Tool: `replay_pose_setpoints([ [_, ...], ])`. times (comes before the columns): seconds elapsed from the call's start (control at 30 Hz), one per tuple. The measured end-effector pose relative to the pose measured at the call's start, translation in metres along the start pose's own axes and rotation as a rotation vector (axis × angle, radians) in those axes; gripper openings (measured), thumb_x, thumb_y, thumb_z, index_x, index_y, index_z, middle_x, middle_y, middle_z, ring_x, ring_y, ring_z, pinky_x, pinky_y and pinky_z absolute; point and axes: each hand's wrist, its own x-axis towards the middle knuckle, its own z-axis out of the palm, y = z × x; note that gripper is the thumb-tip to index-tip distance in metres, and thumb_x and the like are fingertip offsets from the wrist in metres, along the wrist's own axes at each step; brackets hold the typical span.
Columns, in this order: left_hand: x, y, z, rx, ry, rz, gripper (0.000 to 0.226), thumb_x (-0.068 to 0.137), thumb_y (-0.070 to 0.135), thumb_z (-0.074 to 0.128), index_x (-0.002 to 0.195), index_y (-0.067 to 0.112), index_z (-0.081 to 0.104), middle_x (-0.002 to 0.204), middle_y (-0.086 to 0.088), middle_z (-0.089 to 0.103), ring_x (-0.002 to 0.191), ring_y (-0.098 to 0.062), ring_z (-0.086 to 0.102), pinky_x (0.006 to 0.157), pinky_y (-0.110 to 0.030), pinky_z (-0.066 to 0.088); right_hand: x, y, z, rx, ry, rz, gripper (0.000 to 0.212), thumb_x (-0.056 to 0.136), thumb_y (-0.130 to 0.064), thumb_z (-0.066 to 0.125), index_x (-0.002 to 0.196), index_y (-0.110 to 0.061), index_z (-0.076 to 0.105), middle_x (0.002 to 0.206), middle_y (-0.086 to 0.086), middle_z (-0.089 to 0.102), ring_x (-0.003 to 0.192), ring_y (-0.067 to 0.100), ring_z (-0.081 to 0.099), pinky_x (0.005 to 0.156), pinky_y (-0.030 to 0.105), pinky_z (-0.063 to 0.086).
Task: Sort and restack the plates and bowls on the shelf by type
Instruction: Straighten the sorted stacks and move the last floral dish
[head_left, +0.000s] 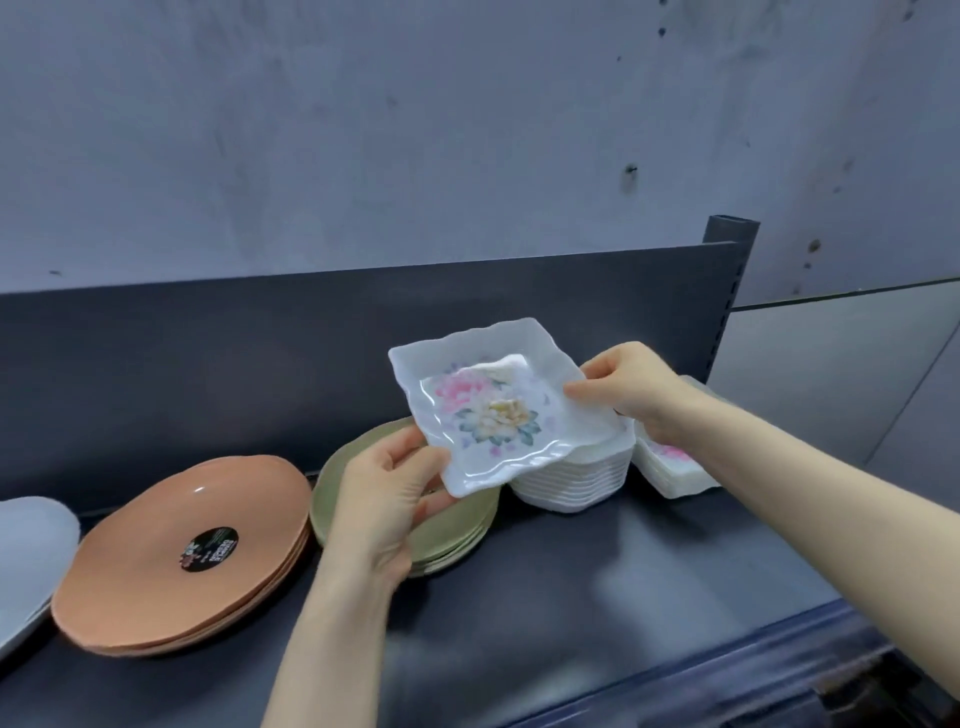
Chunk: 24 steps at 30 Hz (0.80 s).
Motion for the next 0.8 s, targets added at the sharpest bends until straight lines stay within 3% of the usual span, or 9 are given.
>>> replay_pose_setpoints([
  [0.07,0.001,-0.003,0.02,-0.004,-0.032,-0.008,0.025,0.085,-0.004,0.055,0.093,0.012,0.072,0.085,0.002,0.077,0.068,-0.007,0.071,0.054,-0.017,0.054,-0.005,0.011,-0.02,-0.008,0.031,0.011,0.017,0.074,-0.009,0.065,0.063,-0.002,0.054,0.063,0.009,0.03,0.059,0.019,0.027,0.053,0.028,0.022],
  [0.13,0.003,-0.008,0.04,-0.01,-0.047,-0.01,0.022,0.084,-0.001,0.06,0.099,0.012,0.071,0.09,0.0,0.077,0.075,-0.009,0.071,0.058,-0.018,0.056,-0.005,0.027,-0.047,0.037,0.065,0.059,0.019,0.075,-0.004,0.066,0.066,0.012,0.06,0.061,0.009,0.041,0.059,0.018,0.036,0.053,0.027,0.029],
  [0.2,0.009,-0.015,0.059,0.034,0.016,0.014,0.027,0.083,0.0,0.064,0.108,0.01,0.068,0.098,-0.006,0.074,0.083,-0.015,0.069,0.062,-0.019,0.058,-0.002,0.043,-0.079,0.011,0.162,0.095,0.017,0.074,-0.005,0.065,0.078,0.012,0.069,0.067,0.007,0.051,0.065,0.018,0.044,0.059,0.029,0.036],
  [0.37,0.021,-0.023,0.084,0.699,0.156,0.303,0.036,0.081,0.013,0.064,0.117,0.017,0.066,0.109,0.003,0.069,0.09,-0.009,0.065,0.083,-0.027,0.052,0.01,0.092,-0.156,-0.109,0.352,0.216,0.016,0.072,-0.011,0.064,0.073,0.001,0.074,0.07,0.003,0.059,0.069,0.019,0.049,0.064,0.027,0.04],
  [0.5,0.018,-0.023,0.092,1.006,0.2,0.402,0.039,0.083,0.02,0.063,0.122,0.02,0.063,0.118,0.004,0.066,0.102,-0.011,0.063,0.09,-0.031,0.05,0.017,0.134,-0.169,-0.12,0.348,0.267,0.014,0.072,-0.005,0.064,0.075,0.004,0.073,0.071,0.006,0.059,0.069,0.018,0.047,0.063,0.029,0.038],
  [0.6,0.01,-0.028,0.098,1.148,0.205,0.4,0.041,0.084,0.022,0.061,0.125,0.022,0.061,0.123,0.006,0.063,0.109,-0.011,0.06,0.089,-0.027,0.046,0.025,0.153,-0.156,-0.147,0.309,0.302,0.015,0.068,-0.004,0.06,0.069,0.01,0.065,0.064,0.003,0.046,0.065,0.017,0.036,0.058,0.029,0.03],
  [0.67,0.004,-0.031,0.101,1.207,0.214,0.401,0.042,0.083,0.021,0.061,0.125,0.024,0.061,0.123,0.007,0.063,0.111,-0.01,0.059,0.088,-0.026,0.045,0.032,0.156,-0.147,-0.196,0.28,0.262,0.026,0.068,-0.002,0.056,0.045,-0.006,0.045,0.058,0.001,0.03,0.061,0.017,0.025,0.056,0.028,0.02],
  [0.73,-0.004,-0.032,0.102,1.264,0.225,0.401,0.042,0.083,0.023,0.061,0.124,0.025,0.061,0.122,0.007,0.064,0.111,-0.011,0.059,0.088,-0.027,0.046,0.039,0.159,-0.142,-0.303,0.271,0.184,0.039,0.07,-0.001,0.056,0.048,-0.018,0.028,0.056,0.001,0.02,0.06,0.018,0.018,0.054,0.03,0.014],
  [0.8,-0.012,-0.032,0.103,1.318,0.234,0.395,0.041,0.084,0.023,0.061,0.125,0.026,0.06,0.121,0.007,0.064,0.111,-0.012,0.059,0.087,-0.028,0.046,0.041,0.161,-0.141,-0.439,0.267,0.097,0.04,0.071,-0.004,0.058,0.046,-0.016,0.029,0.051,0.0,0.024,0.053,0.02,0.022,0.048,0.028,0.016],
])
